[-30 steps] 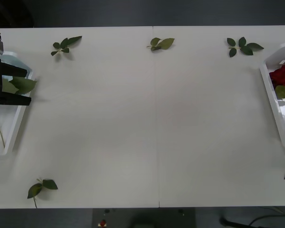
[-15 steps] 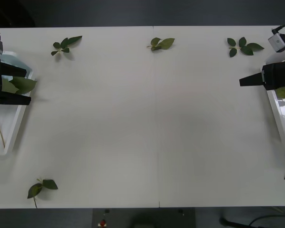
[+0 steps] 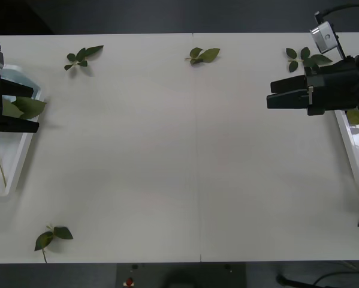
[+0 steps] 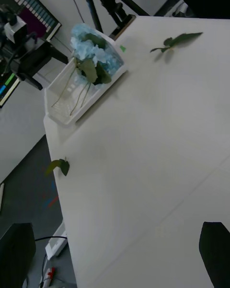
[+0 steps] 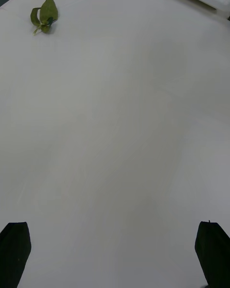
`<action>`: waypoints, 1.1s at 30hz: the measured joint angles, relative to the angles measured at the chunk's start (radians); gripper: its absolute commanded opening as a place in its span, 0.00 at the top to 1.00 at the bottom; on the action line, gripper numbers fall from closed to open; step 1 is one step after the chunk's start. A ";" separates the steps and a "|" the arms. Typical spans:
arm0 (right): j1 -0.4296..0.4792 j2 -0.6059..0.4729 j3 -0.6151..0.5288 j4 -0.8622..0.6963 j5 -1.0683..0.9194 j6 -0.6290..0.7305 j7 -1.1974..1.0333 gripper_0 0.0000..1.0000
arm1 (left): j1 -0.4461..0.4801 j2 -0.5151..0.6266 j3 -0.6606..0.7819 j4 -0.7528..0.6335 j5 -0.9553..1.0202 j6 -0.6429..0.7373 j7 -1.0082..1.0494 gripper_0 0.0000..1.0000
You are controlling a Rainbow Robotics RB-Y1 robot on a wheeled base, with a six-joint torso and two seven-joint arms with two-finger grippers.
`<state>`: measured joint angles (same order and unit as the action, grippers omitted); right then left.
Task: Put the red flowers into the right box and the blue flowers into the left box
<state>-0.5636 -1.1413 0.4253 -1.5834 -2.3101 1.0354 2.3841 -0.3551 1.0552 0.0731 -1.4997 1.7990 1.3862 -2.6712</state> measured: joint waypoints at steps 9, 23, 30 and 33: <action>0.000 0.121 0.000 -0.026 0.002 0.025 0.103 0.00 | 0.000 0.000 0.000 0.000 0.000 0.000 0.000 0.00; -0.070 0.184 0.067 -0.108 0.054 -0.009 0.103 0.00 | 0.000 0.000 0.000 0.000 0.000 0.000 0.000 0.00; -0.073 0.184 0.072 -0.108 0.054 -0.009 0.103 0.00 | 0.000 0.000 0.000 0.000 0.000 0.000 0.000 0.00; -0.073 0.184 0.072 -0.108 0.054 -0.009 0.103 0.00 | 0.000 0.000 0.000 0.000 0.000 0.000 0.000 0.00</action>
<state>-0.6370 -0.9572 0.4971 -1.6914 -2.2563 1.0267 2.4869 -0.3551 1.0552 0.0731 -1.4994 1.7990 1.3860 -2.6712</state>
